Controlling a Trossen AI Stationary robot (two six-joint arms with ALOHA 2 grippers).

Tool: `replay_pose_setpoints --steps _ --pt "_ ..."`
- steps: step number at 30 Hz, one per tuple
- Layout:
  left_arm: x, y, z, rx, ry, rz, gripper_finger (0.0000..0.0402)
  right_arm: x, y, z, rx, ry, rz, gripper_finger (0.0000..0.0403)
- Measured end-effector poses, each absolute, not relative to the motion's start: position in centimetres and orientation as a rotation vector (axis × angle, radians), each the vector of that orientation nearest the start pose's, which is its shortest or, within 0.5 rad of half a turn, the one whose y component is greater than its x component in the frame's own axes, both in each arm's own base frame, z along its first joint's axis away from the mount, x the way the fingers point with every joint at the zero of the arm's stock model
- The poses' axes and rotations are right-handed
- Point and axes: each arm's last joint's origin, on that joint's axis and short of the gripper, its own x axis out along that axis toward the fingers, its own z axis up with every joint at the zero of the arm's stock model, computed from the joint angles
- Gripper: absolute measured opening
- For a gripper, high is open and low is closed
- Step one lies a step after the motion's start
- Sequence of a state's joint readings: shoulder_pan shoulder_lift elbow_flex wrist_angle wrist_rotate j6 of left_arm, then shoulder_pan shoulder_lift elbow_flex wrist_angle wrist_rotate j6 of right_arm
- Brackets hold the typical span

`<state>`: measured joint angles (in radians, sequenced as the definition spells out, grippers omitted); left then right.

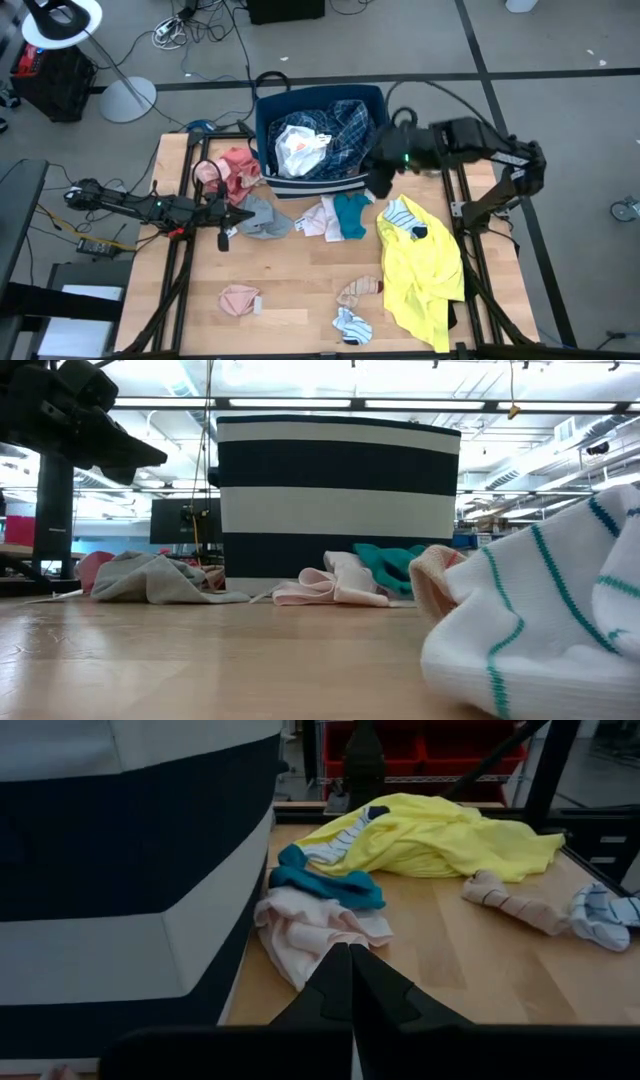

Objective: Sort clothes
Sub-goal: Put the right blue sock into the blue bin

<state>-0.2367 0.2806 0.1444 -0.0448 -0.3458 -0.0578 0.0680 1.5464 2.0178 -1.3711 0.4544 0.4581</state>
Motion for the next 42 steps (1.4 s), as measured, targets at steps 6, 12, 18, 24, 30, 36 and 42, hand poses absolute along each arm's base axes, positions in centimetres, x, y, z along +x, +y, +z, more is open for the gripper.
replay_pose_setpoints --steps 6,12,18,24,30,36,42 --pt "11.0 -1.6 18.6 -0.005 0.170 0.114 0.0001 26.4 4.5 43.8 0.163 0.792 -0.579 0.0123" --pt "11.0 -1.6 18.6 -0.005 0.169 0.114 0.0001 27.0 7.4 38.9 0.168 0.863 -0.622 0.0123" --pt "11.0 -1.6 18.6 -0.005 0.168 0.114 0.0001 27.9 9.4 33.4 0.189 0.874 -0.613 0.0123" --pt "11.0 -1.6 18.6 -0.005 0.168 0.114 0.0001 28.8 10.2 28.1 0.220 0.827 -0.578 0.0125" --pt "11.0 -1.6 18.6 -0.005 0.168 0.114 0.0001 28.7 9.8 23.1 0.244 0.795 -0.572 0.0125" --pt "11.0 -1.6 18.6 -0.005 0.168 0.114 0.0001 28.3 8.8 19.6 0.288 0.743 -0.577 0.0124" --pt "11.0 -1.6 18.6 -0.005 0.168 0.114 0.0001 27.8 8.0 16.9 0.278 0.671 -0.533 0.0126"
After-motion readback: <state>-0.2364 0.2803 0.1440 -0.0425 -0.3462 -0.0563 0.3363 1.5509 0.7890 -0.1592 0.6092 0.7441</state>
